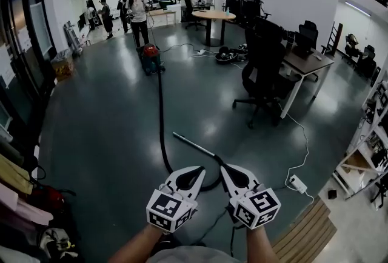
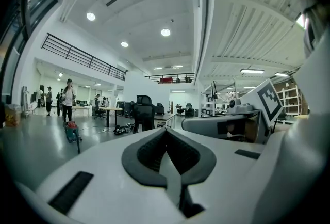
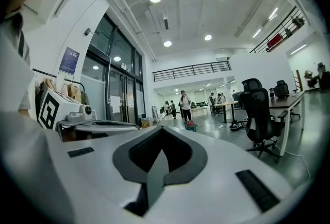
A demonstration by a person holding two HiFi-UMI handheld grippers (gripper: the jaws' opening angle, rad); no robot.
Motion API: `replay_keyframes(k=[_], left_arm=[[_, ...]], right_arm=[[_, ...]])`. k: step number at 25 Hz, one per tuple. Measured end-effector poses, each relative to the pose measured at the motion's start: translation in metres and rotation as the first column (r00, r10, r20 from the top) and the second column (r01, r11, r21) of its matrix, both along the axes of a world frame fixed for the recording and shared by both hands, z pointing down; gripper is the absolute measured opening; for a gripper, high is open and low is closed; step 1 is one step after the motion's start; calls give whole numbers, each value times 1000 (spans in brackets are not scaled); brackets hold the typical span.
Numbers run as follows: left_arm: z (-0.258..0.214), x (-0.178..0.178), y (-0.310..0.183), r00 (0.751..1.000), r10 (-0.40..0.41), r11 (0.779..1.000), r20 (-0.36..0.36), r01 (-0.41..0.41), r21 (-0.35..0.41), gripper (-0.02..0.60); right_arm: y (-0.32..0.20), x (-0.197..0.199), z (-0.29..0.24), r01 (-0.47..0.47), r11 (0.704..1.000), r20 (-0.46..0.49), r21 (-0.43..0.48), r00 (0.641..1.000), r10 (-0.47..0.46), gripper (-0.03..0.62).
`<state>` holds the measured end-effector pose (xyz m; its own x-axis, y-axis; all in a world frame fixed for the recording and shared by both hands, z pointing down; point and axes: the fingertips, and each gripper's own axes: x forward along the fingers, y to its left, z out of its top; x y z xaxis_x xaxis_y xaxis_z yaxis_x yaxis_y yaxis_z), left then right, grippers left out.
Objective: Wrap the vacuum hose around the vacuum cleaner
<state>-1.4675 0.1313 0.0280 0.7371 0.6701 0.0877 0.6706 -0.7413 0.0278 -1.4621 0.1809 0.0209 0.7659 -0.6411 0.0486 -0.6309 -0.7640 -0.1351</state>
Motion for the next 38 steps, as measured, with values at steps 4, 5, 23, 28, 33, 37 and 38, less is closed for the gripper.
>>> replay_keyframes(k=[4,5,23,28,33,37,38], left_arm=[[4,6,2,1000,-18,1000,6,18,13,8],[5,9,1,1000,-26,1000,7,26,15,8],[23,139,-59,997,-59,998,46,60,-6,8],[32,195,-88,996,-42,999,74,43,-13,8],[38,255,-116,995,1,1000,99,1,-19,8],[39,299,-128,992,50,999,119,-47,-26,8],[40,309,-131,990,62,998,125,-59,-27,8]], right_arm=[[7,9,6,9,1000,13,9,1000,-9,5],[7,13,6,11,1000,13,11,1000,-11,5],[-43,137,23,12,1000,56,-19,998,-11,5],[-69,189,32,-12,999,87,-36,996,15,5],[-93,242,36,-61,996,114,-59,991,67,5],[-106,283,36,-106,991,142,-80,983,117,5],[-110,293,36,-116,990,149,-85,981,128,5]])
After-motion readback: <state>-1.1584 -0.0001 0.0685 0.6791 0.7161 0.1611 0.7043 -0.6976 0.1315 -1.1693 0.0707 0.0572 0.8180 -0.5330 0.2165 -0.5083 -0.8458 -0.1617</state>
